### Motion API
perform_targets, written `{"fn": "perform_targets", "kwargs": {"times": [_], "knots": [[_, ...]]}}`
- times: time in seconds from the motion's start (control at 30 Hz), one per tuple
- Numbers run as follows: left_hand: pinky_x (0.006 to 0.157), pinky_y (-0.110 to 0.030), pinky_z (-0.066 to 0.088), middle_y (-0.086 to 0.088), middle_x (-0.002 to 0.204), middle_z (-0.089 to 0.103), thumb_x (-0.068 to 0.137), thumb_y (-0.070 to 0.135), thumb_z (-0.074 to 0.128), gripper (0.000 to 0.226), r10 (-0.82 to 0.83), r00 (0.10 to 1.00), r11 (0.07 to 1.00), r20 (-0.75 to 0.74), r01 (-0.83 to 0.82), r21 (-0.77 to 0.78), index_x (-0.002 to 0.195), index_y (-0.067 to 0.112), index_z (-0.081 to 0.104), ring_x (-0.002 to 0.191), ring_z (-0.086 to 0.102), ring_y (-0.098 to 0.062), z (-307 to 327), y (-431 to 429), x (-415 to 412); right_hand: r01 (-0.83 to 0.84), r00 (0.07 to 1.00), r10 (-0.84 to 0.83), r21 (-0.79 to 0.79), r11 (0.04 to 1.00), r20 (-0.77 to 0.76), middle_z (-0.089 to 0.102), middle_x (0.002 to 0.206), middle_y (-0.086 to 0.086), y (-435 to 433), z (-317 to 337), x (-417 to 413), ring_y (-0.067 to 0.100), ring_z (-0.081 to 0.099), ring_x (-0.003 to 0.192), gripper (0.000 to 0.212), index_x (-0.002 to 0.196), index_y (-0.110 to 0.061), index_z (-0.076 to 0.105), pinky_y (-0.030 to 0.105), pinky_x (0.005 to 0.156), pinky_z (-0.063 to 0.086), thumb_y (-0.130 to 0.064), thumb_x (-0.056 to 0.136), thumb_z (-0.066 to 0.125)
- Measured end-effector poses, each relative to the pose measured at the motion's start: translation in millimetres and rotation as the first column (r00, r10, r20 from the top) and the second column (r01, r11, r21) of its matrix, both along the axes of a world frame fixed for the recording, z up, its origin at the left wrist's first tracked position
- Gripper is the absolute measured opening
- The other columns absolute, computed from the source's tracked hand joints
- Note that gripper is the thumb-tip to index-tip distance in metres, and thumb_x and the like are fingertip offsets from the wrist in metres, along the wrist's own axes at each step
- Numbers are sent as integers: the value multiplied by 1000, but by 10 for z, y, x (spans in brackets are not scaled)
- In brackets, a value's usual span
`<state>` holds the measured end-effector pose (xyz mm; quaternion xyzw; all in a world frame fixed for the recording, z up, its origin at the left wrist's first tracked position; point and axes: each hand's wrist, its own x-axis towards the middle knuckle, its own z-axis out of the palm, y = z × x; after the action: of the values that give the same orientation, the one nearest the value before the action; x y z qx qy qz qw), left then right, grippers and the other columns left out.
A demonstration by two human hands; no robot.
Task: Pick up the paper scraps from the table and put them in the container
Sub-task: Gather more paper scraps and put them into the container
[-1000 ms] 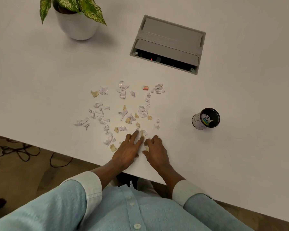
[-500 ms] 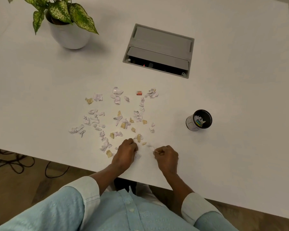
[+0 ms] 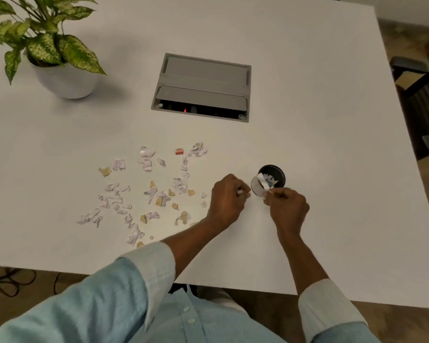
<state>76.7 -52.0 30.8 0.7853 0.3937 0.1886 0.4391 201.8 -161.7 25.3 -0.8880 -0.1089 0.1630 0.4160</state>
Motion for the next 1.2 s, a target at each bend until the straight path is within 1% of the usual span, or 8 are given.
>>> {"fn": "perform_targets", "kwargs": {"times": [0.2,0.43,0.5,0.7,0.87,0.97,1.07,1.2], "knots": [[75,-35,55,-9,94,72,81,4,75,12,-84,993,996,-80,84,4,89,11,80,85,68,-23,33,228,811,72,995,-65,-100,992,76,76,75,2,250,97,424,23,71,71,7,80,-13,79,43,72,62,-11,74,81],[83,-42,57,-7,99,77,93,14,67,15,-231,967,973,-104,232,-11,102,8,77,92,70,-24,-42,294,1092,-56,988,81,-193,980,128,78,88,9,315,8,587,26,72,80,17,97,-9,74,36,76,59,-18,84,79],[88,-40,58,-5,107,78,98,14,60,20,-216,973,976,-77,215,-17,110,8,75,98,71,-22,-8,290,1081,-84,974,122,-197,977,191,77,92,8,282,6,591,25,72,82,17,101,-10,72,32,75,55,-16,86,77],[85,-32,58,9,95,77,95,22,67,11,-81,997,996,-10,80,-30,99,18,76,90,70,-8,-75,463,646,-145,933,172,-108,984,317,73,90,5,217,11,401,23,68,81,13,97,-13,72,24,70,43,-7,88,64],[82,-41,56,7,102,72,93,30,73,13,-51,991,992,-124,65,111,103,20,72,99,62,-14,-451,667,-265,-364,920,369,-55,930,136,69,86,-5,120,-180,-98,2,63,64,19,99,-22,70,30,71,56,-17,82,78],[81,-43,57,4,116,68,90,38,75,32,-95,950,970,-297,156,189,114,19,68,115,54,-20,-672,771,-899,-527,847,531,-101,844,23,64,89,-7,48,-416,-456,5,63,64,30,105,-24,67,33,71,57,-26,80,83],[99,-49,52,-2,140,61,88,45,72,50,-175,877,919,-448,308,245,129,16,64,137,46,-27,-808,789,-1429,-672,740,665,-141,727,-98,60,99,-7,-31,-607,-805,9,61,73,49,118,-25,63,33,74,57,-38,76,86],[120,-47,33,-4,166,33,93,60,56,74,-222,799,906,-559,381,185,151,15,45,156,22,-27,-940,673,-1894,-782,624,746,-184,596,-234,52,118,-3,-69,-760,-1205,13,60,96,80,134,-24,50,33,82,57,-55,70,86]]}}
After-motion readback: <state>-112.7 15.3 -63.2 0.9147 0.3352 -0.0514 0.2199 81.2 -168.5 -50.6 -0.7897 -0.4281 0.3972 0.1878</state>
